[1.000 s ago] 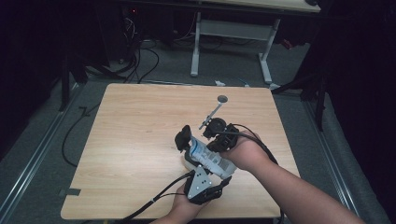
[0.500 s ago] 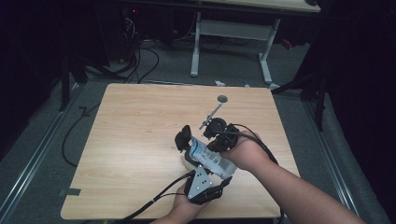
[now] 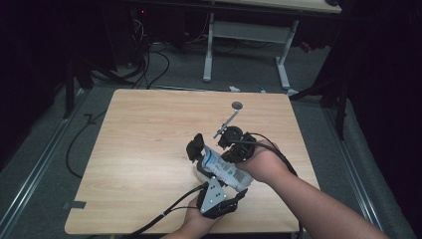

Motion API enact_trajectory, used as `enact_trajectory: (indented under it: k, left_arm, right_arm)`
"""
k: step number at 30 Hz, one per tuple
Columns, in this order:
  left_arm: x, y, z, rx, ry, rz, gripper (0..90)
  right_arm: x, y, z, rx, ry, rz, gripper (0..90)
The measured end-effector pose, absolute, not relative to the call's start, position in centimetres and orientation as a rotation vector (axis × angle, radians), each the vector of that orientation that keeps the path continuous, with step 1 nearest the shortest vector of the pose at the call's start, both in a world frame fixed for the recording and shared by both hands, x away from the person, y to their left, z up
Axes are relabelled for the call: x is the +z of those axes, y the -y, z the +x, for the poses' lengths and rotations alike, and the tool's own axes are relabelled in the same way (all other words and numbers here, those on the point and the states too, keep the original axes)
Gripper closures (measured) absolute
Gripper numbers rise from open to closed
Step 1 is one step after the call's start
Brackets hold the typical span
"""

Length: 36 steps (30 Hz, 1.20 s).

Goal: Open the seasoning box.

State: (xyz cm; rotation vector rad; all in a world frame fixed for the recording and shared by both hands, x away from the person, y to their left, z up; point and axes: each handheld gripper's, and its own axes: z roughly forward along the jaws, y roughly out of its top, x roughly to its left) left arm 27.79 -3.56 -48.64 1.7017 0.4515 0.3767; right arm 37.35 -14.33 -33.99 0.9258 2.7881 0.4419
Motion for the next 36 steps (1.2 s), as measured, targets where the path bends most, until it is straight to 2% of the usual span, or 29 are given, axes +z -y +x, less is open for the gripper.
enact_trajectory:
  k: [36]
  left_arm:
    - [-51.1,2.1,28.2,0.334,-0.486,1.768,52.3]
  right_arm:
    - [-34.3,15.5,36.3,0.476,-2.803,0.969,90.0]
